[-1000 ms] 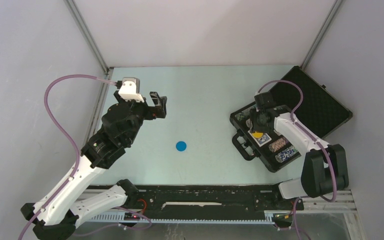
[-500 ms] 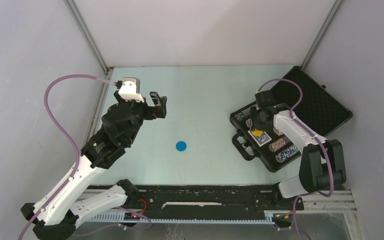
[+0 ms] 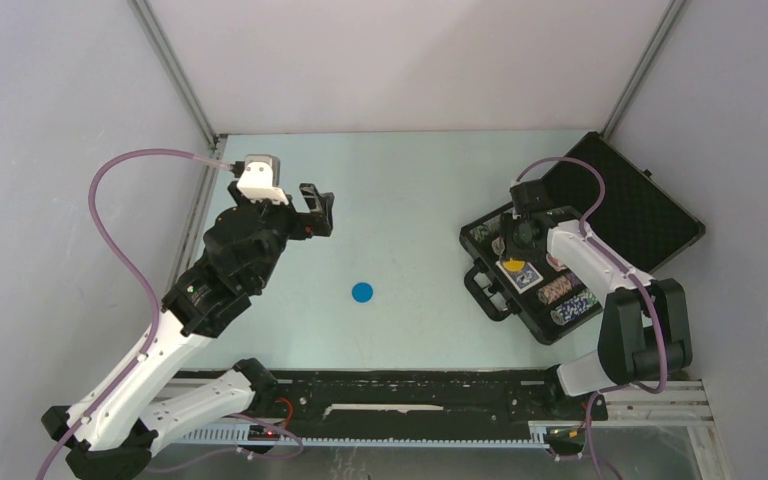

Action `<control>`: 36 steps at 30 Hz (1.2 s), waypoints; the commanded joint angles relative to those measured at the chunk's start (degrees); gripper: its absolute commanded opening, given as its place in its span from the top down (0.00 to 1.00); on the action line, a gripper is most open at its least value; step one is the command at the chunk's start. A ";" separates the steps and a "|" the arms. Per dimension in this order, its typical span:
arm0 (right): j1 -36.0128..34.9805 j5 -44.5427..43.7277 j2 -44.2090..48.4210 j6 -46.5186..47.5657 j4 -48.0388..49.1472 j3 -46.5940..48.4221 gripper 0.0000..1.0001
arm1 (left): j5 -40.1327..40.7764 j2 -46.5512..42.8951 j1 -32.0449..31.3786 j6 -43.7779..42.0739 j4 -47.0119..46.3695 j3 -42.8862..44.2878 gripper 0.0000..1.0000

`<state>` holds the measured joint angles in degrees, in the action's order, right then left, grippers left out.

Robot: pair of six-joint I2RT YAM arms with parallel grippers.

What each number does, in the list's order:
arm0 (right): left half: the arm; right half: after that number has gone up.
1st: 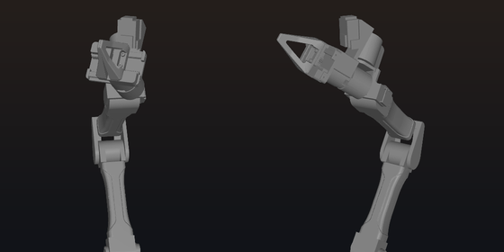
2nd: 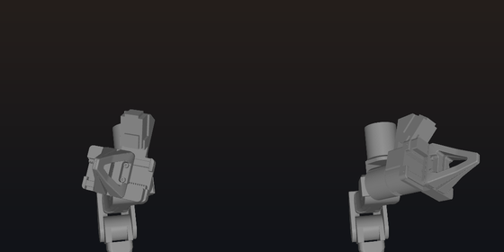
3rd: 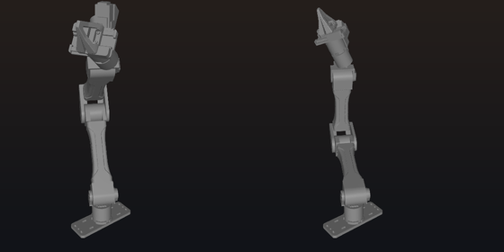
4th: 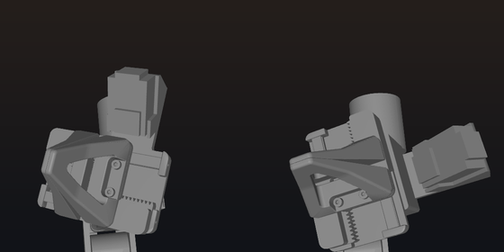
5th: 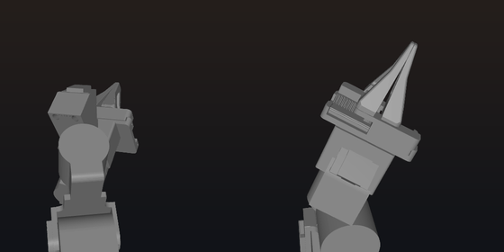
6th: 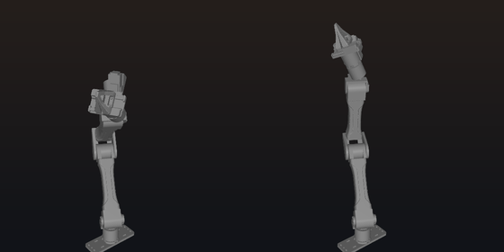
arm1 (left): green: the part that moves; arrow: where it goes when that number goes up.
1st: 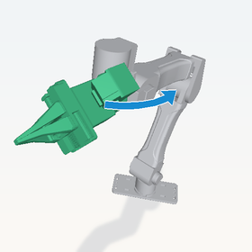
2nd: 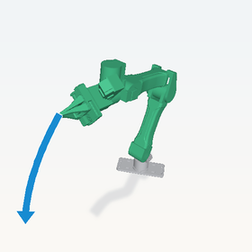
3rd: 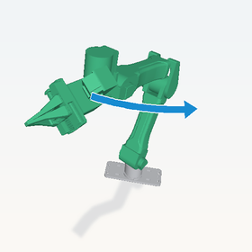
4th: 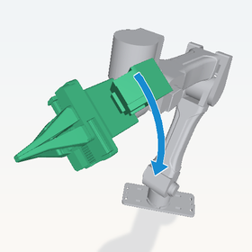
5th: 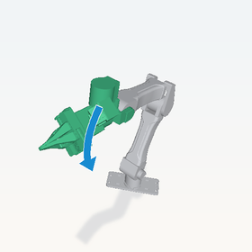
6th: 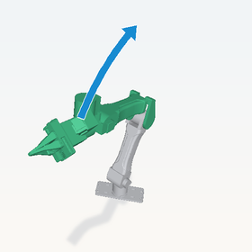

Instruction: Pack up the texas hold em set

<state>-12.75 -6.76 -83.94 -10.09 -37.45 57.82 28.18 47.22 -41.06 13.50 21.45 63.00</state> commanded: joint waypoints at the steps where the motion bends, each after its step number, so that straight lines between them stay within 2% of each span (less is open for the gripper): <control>1: 0.44 0.38 -0.11 1.04 0.45 2.07 0.45 | -0.32 -0.38 0.41 0.30 -1.94 -1.00 0.00; 8: -0.18 1.07 3.83 1.21 -0.63 2.46 0.26 | -0.50 -0.31 0.40 0.30 -1.94 -1.02 0.00; 13: -2.27 -0.36 7.28 1.21 -2.37 3.97 0.22 | -0.49 -0.59 0.41 0.37 -1.90 -1.04 0.00; 19: -13.80 1.01 7.19 0.42 1.42 4.54 0.18 | -0.58 -0.79 0.37 0.48 -1.94 -1.02 0.00; 24: -25.46 2.74 -1.26 -1.89 5.65 8.73 0.09 | -0.05 -1.07 0.36 0.48 -1.94 -1.12 0.00; 30: -37.27 4.43 -18.16 -3.16 6.91 20.76 0.08 | 2.52 -2.61 0.38 0.60 -2.03 -1.38 0.00; 36: -44.26 3.37 -33.24 -2.48 2.97 34.90 0.08 | 7.13 -5.79 0.43 1.07 -3.68 -3.06 0.00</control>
<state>-53.78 -2.44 -112.14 -12.12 -32.36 85.38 30.72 43.88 -41.06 13.54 21.04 62.37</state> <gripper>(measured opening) 0.916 0.996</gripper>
